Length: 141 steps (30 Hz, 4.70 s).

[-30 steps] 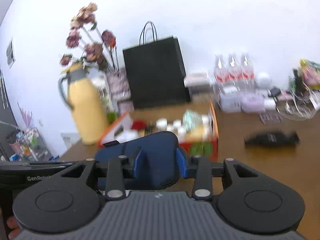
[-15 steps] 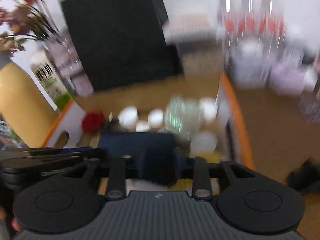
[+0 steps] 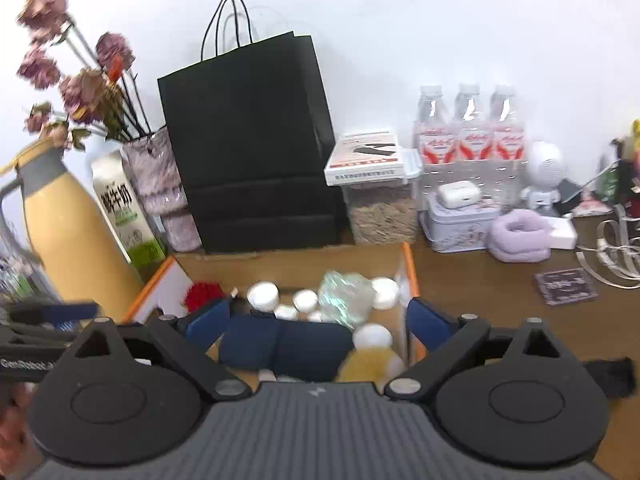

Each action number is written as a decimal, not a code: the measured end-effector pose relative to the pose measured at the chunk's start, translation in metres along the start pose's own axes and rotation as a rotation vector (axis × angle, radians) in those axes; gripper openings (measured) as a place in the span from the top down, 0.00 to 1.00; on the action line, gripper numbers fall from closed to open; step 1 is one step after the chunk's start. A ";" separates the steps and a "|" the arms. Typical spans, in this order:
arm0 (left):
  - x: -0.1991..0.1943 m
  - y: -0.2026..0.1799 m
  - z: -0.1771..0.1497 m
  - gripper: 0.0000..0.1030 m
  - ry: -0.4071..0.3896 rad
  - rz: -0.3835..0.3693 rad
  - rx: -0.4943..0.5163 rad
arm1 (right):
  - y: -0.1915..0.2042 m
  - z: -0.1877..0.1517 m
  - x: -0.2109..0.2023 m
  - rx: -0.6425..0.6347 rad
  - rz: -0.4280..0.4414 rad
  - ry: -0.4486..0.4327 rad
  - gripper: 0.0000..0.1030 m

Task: Organize objects
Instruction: 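Grasp the small orange item with the left tool while the right grasps the white cap, then carry the orange item and white cap into the box and release both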

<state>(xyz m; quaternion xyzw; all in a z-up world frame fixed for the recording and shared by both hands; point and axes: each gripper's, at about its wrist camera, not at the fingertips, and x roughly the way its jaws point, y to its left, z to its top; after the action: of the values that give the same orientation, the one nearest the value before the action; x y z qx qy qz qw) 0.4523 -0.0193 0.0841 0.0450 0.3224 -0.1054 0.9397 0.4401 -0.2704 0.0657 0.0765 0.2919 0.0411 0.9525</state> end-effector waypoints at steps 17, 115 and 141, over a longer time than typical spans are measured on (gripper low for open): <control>-0.274 -0.004 -0.223 0.06 -0.166 -0.081 0.045 | 0.019 -0.211 -0.285 -0.257 0.061 -0.054 0.00; -0.017 0.010 -0.125 0.90 -0.036 -0.168 -0.042 | 0.072 -0.139 0.002 -0.310 0.162 0.034 0.91; -0.199 -0.010 -0.182 0.90 -0.128 -0.181 -0.057 | 0.044 -0.187 -0.232 -0.256 0.189 -0.175 0.91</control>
<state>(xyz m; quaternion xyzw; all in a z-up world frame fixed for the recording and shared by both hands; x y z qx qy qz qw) 0.1880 0.0326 0.0634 -0.0180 0.2675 -0.1835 0.9457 0.1423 -0.2325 0.0477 -0.0151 0.1918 0.1606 0.9681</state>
